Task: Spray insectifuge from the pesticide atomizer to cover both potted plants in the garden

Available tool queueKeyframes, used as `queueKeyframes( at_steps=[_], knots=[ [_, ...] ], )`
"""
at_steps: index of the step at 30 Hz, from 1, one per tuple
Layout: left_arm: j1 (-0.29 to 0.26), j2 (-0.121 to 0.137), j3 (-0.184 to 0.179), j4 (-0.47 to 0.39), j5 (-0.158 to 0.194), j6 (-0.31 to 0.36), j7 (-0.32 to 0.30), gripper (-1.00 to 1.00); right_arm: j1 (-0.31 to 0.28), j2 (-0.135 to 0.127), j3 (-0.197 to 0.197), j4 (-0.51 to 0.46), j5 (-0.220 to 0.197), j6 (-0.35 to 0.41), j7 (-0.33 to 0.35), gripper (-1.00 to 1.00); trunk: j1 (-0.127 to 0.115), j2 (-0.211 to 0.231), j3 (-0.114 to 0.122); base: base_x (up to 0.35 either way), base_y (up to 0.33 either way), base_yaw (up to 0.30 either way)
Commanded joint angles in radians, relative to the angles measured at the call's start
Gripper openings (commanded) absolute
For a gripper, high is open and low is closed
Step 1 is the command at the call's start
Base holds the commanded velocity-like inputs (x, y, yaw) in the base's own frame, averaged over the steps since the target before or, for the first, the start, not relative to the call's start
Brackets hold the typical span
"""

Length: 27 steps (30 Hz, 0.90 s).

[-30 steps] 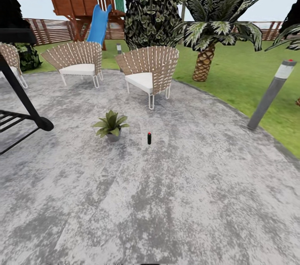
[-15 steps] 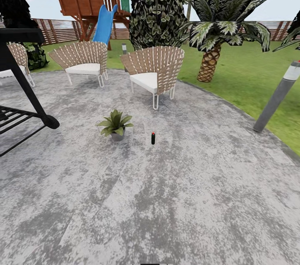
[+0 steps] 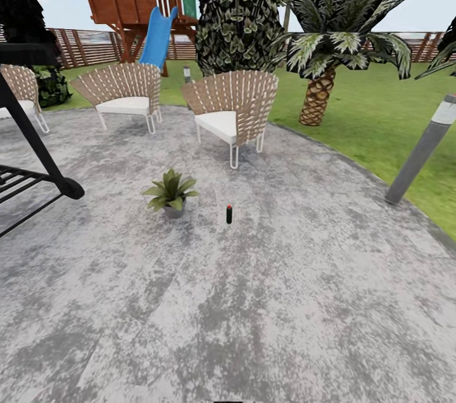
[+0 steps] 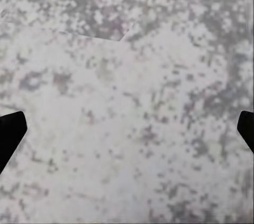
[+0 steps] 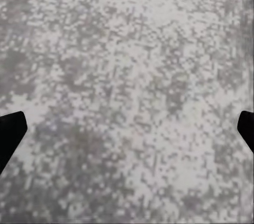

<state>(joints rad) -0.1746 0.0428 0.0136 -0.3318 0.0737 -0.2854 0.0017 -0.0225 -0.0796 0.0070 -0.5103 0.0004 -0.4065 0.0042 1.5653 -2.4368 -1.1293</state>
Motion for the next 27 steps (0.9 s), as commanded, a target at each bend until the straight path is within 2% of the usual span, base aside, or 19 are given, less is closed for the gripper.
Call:
queueKeyframes(
  at_steps=[1,15,27],
  knots=[
    [0.0,0.0,-0.001,0.0,0.008,-0.003,0.0,1.0,-0.001,0.0,0.001,0.001,0.0,-0.003,0.0,1.0,0.0,0.0,-0.001,0.226,-0.187,0.0],
    [0.0,0.0,-0.001,0.0,0.008,-0.003,0.0,1.0,-0.001,0.0,0.001,0.001,0.0,-0.003,0.0,1.0,0.0,0.0,-0.001,0.217,-0.2,0.0],
    [0.0,0.0,-0.001,0.0,0.008,-0.003,0.0,1.0,-0.001,0.0,0.001,0.001,0.0,-0.003,0.0,1.0,0.0,0.0,-0.001,0.146,-0.248,0.0]
  ],
)
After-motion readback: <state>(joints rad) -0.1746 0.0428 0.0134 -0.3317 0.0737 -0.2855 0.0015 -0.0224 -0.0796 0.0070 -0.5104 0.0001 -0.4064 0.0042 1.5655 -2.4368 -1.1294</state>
